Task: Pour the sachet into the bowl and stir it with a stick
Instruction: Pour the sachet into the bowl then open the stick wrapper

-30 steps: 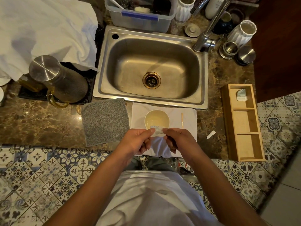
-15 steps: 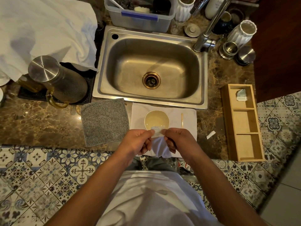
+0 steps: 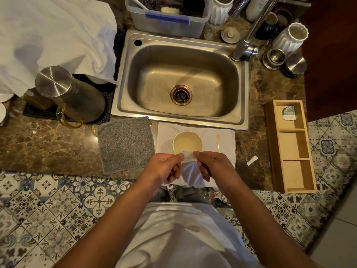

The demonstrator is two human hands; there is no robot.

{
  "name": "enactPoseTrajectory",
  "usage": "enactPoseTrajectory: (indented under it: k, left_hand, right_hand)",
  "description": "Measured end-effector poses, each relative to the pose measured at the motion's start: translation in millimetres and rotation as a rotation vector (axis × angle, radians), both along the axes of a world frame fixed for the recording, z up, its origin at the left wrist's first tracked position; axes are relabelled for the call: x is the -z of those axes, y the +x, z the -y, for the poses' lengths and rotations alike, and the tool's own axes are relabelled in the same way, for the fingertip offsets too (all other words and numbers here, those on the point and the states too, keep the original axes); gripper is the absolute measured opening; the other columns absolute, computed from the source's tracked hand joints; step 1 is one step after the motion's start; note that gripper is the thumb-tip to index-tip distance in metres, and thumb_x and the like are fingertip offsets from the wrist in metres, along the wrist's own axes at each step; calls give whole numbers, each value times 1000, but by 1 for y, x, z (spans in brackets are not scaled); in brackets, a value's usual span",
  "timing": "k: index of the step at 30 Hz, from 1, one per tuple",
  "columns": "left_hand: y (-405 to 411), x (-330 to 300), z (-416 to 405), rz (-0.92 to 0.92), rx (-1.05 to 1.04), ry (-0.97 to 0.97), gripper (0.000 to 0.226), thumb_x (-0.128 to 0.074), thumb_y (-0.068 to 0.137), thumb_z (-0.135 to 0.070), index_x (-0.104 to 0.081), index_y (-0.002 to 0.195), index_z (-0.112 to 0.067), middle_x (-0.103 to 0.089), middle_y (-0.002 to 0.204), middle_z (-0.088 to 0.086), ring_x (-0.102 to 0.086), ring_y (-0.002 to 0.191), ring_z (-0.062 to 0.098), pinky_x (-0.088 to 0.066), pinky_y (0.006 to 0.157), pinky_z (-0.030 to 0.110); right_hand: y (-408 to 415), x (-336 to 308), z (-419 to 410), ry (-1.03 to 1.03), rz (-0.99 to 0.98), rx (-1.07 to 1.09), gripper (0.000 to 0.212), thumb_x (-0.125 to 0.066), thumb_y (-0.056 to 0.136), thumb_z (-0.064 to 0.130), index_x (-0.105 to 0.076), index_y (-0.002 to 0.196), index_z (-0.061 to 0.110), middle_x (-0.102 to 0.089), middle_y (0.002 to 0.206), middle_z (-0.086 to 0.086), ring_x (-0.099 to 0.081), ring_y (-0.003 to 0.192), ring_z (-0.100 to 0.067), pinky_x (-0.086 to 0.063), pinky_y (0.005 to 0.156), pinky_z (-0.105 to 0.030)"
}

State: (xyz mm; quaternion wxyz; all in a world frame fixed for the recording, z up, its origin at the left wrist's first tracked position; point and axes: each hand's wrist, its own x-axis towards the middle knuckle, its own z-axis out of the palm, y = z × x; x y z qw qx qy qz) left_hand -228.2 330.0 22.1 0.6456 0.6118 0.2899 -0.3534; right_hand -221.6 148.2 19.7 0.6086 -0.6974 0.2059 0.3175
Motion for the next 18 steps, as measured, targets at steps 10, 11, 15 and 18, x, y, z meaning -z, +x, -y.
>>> enactPoseTrajectory:
  k: [10, 11, 15, 18]
  left_hand:
    - [-2, 1, -4, 18, -46, -11, 38, -62, 99, -25, -64, 67, -6, -58, 47, 7, -39, 37, 14, -29, 40, 19]
    - [-2, 1, -4, 17, -51, -11, 37, -62, 99, -26, -64, 68, -6, -58, 48, 7, -39, 37, 15, -29, 40, 20]
    - [-3, 0, -5, 22, -58, -1, 37, -63, 98, -28, -66, 69, -5, -60, 50, 6, -41, 40, 14, -32, 40, 20]
    - [-3, 0, -5, 16, -73, 1, 35, -65, 97, -29, -67, 71, -5, -61, 53, 7, -42, 42, 14, -34, 41, 21]
  right_hand:
    - [6, -1, -3, 3, 18, -22, 36, -65, 98, 23, -70, 66, 8, -56, 53, -10, -46, 44, -17, -40, 50, -28]
    - [8, -2, -3, 1, 24, -28, 35, -64, 98, 22, -71, 67, 7, -57, 54, -11, -46, 44, -18, -40, 50, -28]
    - [13, -4, -2, -19, 38, -71, 36, -64, 98, 21, -71, 66, 7, -57, 54, -13, -47, 44, -18, -41, 50, -29]
    - [18, -4, -2, -57, 46, -123, 38, -66, 97, 23, -71, 65, 4, -59, 54, -12, -48, 43, -17, -42, 51, -30]
